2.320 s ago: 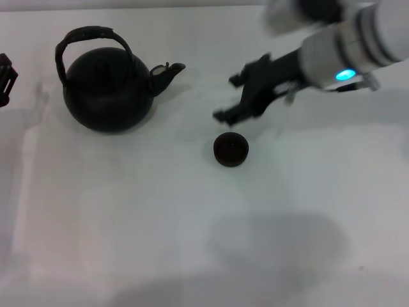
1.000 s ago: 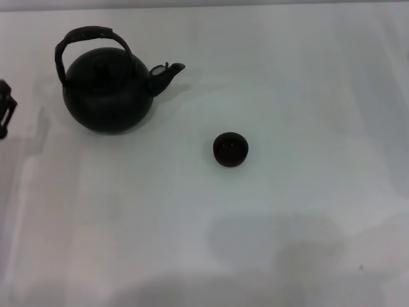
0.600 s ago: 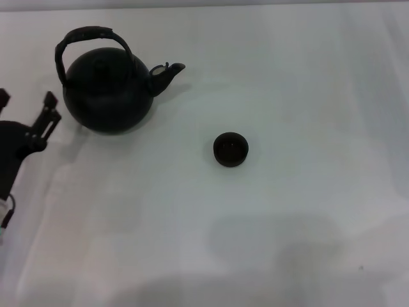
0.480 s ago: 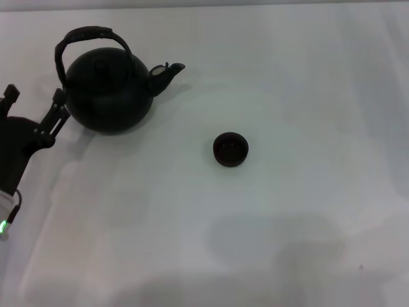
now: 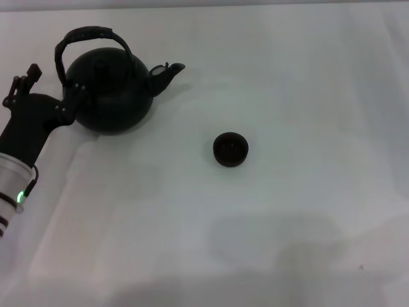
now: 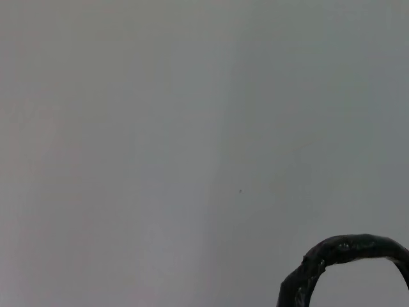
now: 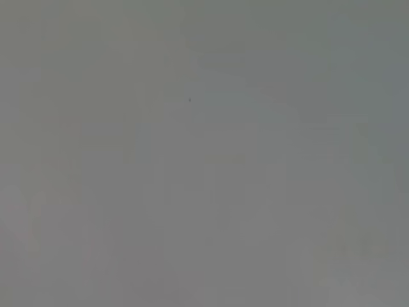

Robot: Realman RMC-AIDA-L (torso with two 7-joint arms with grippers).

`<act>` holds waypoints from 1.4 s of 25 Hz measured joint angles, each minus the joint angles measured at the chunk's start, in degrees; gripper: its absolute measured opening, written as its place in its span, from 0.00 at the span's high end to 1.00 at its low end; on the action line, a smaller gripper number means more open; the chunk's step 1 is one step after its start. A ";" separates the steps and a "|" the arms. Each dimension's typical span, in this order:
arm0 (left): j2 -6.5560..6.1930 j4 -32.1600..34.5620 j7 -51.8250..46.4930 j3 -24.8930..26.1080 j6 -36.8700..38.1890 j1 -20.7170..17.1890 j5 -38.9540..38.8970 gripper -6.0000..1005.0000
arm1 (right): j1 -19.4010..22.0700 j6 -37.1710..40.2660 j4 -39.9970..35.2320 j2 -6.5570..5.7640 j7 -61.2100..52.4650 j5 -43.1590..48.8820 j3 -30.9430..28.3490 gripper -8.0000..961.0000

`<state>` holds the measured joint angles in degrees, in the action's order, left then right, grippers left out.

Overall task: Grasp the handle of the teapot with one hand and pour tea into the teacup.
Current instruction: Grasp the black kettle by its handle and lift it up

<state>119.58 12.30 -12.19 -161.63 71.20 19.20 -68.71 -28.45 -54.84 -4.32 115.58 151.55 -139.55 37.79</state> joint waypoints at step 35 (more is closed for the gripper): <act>-0.22 -0.77 0.28 -0.31 -6.25 4.60 -3.14 0.47 | -0.42 0.17 0.10 0.01 -1.25 -0.10 0.00 0.12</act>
<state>119.36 11.53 -11.91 -161.94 64.95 23.81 -71.85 -28.88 -54.67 -4.22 115.58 150.29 -139.65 37.79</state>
